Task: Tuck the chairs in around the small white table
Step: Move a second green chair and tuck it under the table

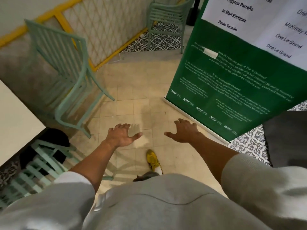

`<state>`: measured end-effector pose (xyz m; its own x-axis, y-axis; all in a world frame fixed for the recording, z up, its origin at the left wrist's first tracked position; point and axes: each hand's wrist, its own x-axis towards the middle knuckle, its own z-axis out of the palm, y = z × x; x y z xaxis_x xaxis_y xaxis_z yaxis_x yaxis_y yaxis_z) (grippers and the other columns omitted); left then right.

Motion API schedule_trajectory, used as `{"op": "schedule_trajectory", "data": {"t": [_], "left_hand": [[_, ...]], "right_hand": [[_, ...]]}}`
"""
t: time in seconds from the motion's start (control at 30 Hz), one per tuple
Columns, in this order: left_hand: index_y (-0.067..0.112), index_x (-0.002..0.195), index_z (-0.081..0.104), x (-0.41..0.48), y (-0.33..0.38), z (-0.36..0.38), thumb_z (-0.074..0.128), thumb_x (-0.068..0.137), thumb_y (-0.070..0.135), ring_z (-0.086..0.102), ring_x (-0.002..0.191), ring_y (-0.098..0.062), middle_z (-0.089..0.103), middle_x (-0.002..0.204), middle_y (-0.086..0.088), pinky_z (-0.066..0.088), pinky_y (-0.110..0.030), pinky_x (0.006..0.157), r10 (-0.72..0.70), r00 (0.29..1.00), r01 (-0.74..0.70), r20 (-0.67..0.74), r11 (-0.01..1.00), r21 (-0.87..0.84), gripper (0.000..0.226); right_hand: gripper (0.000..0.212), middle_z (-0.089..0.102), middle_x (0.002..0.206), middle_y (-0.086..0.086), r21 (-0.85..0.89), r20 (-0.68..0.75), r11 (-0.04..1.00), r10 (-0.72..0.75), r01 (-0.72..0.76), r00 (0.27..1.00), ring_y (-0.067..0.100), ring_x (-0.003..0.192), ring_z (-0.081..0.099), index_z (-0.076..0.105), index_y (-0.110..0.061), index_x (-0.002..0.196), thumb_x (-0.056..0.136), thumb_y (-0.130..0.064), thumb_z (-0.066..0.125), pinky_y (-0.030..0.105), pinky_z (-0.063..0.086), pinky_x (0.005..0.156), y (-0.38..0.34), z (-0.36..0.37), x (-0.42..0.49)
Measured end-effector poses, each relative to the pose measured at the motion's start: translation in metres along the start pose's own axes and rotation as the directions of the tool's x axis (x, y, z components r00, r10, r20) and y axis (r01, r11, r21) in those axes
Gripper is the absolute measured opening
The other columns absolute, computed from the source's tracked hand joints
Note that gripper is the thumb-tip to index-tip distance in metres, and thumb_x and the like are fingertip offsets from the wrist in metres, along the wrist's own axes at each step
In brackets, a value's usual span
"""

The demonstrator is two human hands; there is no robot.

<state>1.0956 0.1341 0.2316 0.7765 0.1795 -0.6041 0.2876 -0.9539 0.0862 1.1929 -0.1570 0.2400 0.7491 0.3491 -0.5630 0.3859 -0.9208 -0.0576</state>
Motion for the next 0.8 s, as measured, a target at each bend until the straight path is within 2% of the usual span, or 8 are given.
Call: {"op": "schedule_trajectory", "data": {"t": [0.13,0.27,0.37,0.5,0.67,0.8], "left_hand": [[0.023,0.163,0.039,0.042,0.004,-0.027,0.028,0.085,0.099,0.032,0.158,-0.027,0.041,0.169,-0.001,0.029,-0.055,0.122,-0.014,0.999,0.016,0.037,0.998,-0.060,0.110],[0.022,0.162,0.041,0.080,-0.008,-0.052,0.028,0.086,0.098,0.039,0.154,-0.029,0.045,0.167,-0.003,0.033,-0.055,0.120,-0.065,0.998,0.066,0.007,0.993,-0.095,0.108],[0.021,0.166,0.037,0.098,-0.025,-0.069,0.029,0.088,0.097,0.035,0.156,-0.030,0.039,0.171,-0.005,0.031,-0.057,0.122,-0.119,0.993,0.119,0.007,0.984,-0.135,0.109],[0.018,0.166,0.036,0.117,-0.055,-0.080,0.028,0.088,0.098,0.034,0.156,-0.031,0.038,0.171,-0.007,0.029,-0.060,0.123,-0.266,0.964,0.262,0.016,0.936,-0.237,0.111],[0.017,0.166,0.034,0.120,-0.085,-0.084,0.030,0.089,0.096,0.030,0.158,-0.031,0.036,0.171,-0.007,0.025,-0.059,0.125,-0.519,0.850,0.510,0.092,0.764,-0.396,0.111],[0.014,0.165,0.037,0.106,-0.087,-0.093,0.030,0.090,0.095,0.032,0.156,-0.032,0.040,0.169,-0.008,0.028,-0.059,0.123,-0.692,0.696,0.671,0.191,0.532,-0.517,0.111]], "right_hand": [[0.104,0.039,0.168,0.009,-0.049,0.028,0.999,-0.002,0.003,1.000,0.033,0.153,0.039,0.040,-0.016,0.162,0.091,-0.091,0.038,0.060,0.033,0.121,0.002,-0.044,0.046],[0.103,0.046,0.164,0.008,-0.090,0.045,0.995,-0.050,0.054,0.998,0.034,0.148,0.045,0.043,-0.017,0.160,0.090,-0.093,0.039,0.060,0.036,0.120,-0.009,-0.084,0.097],[0.105,0.047,0.163,0.010,-0.143,0.113,0.979,-0.132,0.148,0.985,0.035,0.146,0.048,0.043,-0.017,0.160,0.089,-0.094,0.039,0.060,0.038,0.119,-0.027,-0.110,0.134],[0.110,0.040,0.169,0.012,-0.191,0.218,0.929,-0.275,0.317,0.936,0.037,0.151,0.042,0.035,-0.015,0.166,0.089,-0.094,0.041,0.058,0.036,0.122,-0.062,-0.150,0.202],[0.111,0.033,0.173,0.007,-0.282,0.302,0.796,-0.457,0.536,0.837,0.035,0.155,0.036,0.031,-0.020,0.168,0.087,-0.094,0.046,0.056,0.030,0.124,-0.137,-0.202,0.289],[0.108,0.033,0.173,0.004,-0.352,0.365,0.609,-0.610,0.711,0.703,0.034,0.153,0.040,0.029,-0.025,0.169,0.087,-0.093,0.047,0.056,0.033,0.122,-0.207,-0.243,0.337]]}}
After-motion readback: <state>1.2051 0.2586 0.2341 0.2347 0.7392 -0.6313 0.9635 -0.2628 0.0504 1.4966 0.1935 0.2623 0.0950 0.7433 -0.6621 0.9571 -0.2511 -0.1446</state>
